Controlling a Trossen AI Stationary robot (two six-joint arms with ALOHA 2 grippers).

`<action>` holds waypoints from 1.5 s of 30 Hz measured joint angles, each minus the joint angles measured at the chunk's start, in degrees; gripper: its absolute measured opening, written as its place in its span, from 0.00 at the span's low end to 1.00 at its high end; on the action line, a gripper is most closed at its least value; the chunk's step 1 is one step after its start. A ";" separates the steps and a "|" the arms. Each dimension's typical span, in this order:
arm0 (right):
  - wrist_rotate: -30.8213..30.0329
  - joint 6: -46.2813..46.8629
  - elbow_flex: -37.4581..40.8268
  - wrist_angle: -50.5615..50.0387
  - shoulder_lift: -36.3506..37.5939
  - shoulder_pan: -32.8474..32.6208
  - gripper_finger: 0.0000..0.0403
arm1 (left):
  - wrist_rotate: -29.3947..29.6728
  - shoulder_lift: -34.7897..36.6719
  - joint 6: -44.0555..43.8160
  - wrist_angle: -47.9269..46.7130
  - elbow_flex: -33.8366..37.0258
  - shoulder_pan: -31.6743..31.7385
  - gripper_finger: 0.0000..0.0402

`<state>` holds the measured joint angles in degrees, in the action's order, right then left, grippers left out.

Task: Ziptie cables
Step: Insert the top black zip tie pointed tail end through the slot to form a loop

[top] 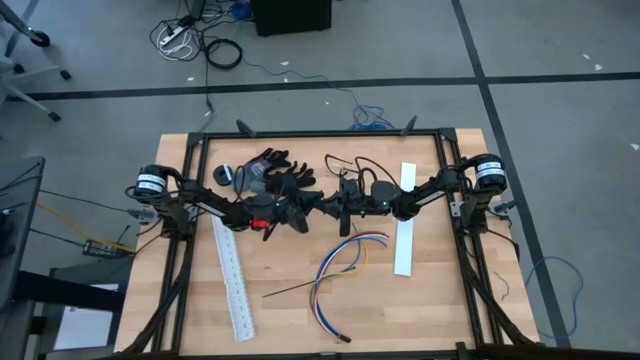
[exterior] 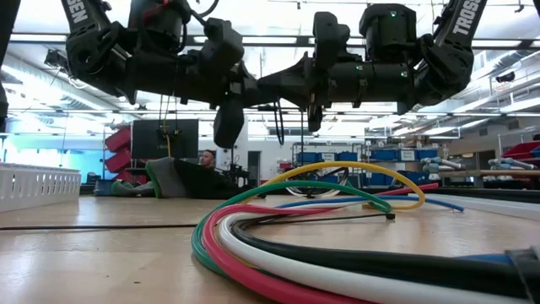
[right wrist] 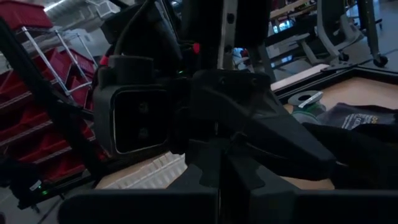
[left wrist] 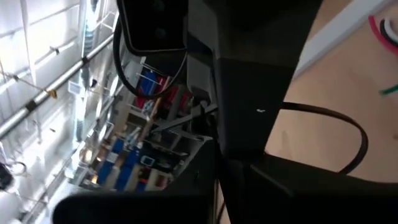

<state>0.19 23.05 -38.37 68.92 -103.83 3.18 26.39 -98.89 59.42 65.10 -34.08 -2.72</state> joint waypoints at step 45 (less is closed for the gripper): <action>6.23 -8.45 -0.17 -8.32 0.17 -0.03 0.67 | 12.87 2.17 -6.95 -7.56 -0.09 -7.94 0.00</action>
<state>6.41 14.59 -38.54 60.60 -103.66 3.15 39.27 -96.72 52.47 57.55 -34.17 -10.66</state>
